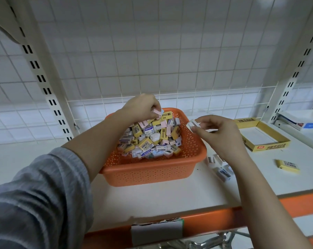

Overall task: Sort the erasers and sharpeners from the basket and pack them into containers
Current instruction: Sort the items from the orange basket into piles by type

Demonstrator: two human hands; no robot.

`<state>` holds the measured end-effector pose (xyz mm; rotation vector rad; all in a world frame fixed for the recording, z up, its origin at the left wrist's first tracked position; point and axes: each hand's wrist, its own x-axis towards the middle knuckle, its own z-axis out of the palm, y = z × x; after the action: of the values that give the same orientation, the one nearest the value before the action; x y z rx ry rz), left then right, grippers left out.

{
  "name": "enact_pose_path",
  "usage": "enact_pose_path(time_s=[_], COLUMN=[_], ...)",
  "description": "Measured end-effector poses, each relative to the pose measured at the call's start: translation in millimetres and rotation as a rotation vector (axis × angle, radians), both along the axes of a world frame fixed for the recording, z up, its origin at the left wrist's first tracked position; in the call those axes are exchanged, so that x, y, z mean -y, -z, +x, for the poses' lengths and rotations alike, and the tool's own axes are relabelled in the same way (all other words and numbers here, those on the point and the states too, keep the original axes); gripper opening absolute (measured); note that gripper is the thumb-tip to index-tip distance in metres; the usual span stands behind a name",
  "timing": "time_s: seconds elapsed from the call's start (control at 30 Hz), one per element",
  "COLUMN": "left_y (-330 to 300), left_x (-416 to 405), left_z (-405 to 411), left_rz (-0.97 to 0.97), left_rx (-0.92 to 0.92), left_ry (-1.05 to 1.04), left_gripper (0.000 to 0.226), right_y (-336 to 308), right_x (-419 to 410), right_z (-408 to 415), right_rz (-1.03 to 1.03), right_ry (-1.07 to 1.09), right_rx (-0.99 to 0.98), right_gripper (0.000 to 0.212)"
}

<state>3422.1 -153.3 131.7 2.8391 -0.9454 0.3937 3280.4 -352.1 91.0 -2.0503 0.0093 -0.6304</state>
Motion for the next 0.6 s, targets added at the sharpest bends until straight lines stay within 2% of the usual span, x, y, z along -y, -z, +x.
enact_pose_path(time_s=[0.13,0.3,0.47,0.6], left_y=[-14,-18,6,32], left_x=[3,18,50,75], left_z=[-27,-88,-148,-183], left_rz=[-0.177,-0.441,-0.618,-0.681], left_rx=[-0.006,0.025,0.027,-0.017], left_ry=[-0.022,0.011,0.017,-0.016], left_gripper=[0.026,0.025,0.020,0.023], right_y=[-6,-8,3,22], right_x=[13,43,85,114], right_z=[-4,-14,-20,-13], right_rz=[0.047,0.029,-0.161,-0.320], right_ry=[-0.017,-0.068,-0.149,-0.197], right_rx=[0.037,0.012,-0.123,-0.251], right_gripper=[0.005,0.008,0.006,0.007])
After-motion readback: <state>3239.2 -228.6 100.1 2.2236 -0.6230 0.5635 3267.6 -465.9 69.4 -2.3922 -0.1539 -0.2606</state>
